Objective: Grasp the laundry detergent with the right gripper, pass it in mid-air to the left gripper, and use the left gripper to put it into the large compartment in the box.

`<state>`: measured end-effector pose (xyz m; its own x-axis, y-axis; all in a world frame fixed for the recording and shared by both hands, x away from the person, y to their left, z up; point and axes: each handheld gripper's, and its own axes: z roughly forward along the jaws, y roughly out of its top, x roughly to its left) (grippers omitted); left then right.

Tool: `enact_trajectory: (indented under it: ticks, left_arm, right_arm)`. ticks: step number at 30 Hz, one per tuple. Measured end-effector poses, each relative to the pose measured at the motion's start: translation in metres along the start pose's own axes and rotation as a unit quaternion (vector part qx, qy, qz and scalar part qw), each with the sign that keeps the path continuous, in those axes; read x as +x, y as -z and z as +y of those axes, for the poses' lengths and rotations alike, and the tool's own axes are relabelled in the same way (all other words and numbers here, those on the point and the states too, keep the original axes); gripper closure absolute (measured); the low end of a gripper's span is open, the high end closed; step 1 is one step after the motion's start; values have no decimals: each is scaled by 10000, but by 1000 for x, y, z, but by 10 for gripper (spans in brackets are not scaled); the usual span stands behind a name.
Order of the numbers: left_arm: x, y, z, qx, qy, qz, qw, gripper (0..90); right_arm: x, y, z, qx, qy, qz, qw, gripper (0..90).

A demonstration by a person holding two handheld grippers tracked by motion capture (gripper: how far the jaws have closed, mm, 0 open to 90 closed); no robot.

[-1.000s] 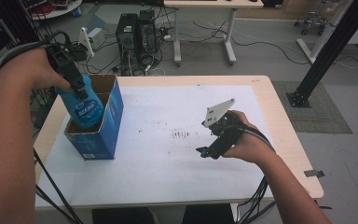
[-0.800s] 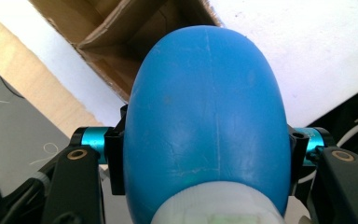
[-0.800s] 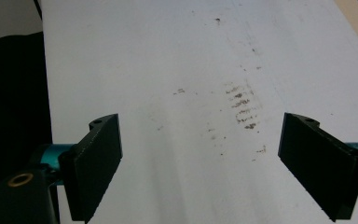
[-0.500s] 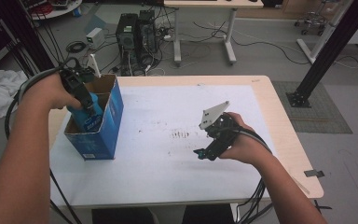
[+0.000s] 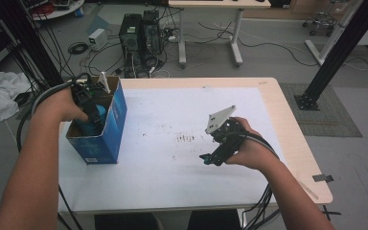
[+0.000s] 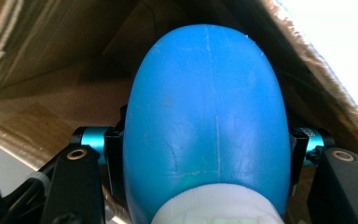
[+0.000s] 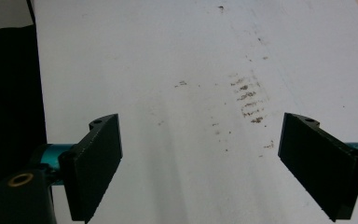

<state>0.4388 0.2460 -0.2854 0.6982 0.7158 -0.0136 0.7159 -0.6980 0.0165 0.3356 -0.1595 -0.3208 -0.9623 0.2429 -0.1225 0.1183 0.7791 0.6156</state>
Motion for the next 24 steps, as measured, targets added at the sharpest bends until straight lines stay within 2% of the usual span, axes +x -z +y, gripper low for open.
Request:
enact_trajectory:
  ticks: [6,16,18,24]
  left_arm:
    - [1,-8,0,16,-240,14,9997,384]
    - [0,-6,1,-109,-222,-17,9997,355]
    - [0,-4,1,-101,-214,40,9997,316]
    - [1,0,-3,-136,-177,68,9997,311]
  right_arm:
    - [0,-3,0,25,-5,23,10000,127]
    - [0,-4,0,16,-47,33,10000,127]
    - [0,-5,-1,43,-63,31,10000,127]
    - [0,-4,-1,10,-47,25,10000,127]
